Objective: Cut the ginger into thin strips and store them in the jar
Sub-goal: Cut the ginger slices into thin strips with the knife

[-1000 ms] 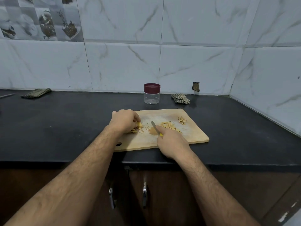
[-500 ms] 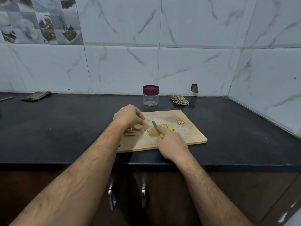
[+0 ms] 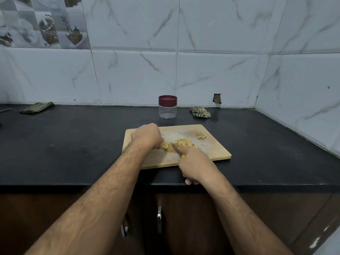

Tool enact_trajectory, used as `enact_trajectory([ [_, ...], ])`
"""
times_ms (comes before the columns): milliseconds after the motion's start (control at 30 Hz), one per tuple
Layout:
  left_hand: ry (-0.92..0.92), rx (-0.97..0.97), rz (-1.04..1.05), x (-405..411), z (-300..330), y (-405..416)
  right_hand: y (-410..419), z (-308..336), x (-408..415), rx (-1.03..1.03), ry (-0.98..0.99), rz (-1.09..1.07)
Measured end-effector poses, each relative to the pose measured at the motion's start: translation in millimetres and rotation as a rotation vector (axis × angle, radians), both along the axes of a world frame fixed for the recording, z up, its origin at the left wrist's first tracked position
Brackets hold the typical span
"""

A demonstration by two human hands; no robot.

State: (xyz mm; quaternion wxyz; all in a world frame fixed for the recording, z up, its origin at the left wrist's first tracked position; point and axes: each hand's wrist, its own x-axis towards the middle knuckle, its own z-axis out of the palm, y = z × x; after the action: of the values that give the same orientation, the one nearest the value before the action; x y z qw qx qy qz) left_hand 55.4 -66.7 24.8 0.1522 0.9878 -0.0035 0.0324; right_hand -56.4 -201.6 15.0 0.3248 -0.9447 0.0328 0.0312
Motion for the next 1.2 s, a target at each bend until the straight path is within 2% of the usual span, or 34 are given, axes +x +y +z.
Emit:
enact_trajectory([
  [133,-0.034,0.112,-0.076,-1.2,-5.0,0.7,4.2,5.2,-1.4,-0.061,-0.002,0.009],
  [500,-0.061,0.007,-0.09,1.5,-20.7,4.4,10.7,6.0,9.1,-0.224,-0.022,0.051],
  [667,-0.045,0.088,-0.132,-0.2,-19.5,1.8,12.1,6.7,7.4,-0.301,-0.04,0.05],
  [867,-0.028,0.18,-0.16,-1.5,-16.6,-1.2,14.7,6.7,8.3,-0.302,-0.055,0.027],
  [1200,-0.051,0.192,-0.18,-1.3,-18.2,0.1,21.7,4.8,8.0,-0.375,-0.095,0.042],
])
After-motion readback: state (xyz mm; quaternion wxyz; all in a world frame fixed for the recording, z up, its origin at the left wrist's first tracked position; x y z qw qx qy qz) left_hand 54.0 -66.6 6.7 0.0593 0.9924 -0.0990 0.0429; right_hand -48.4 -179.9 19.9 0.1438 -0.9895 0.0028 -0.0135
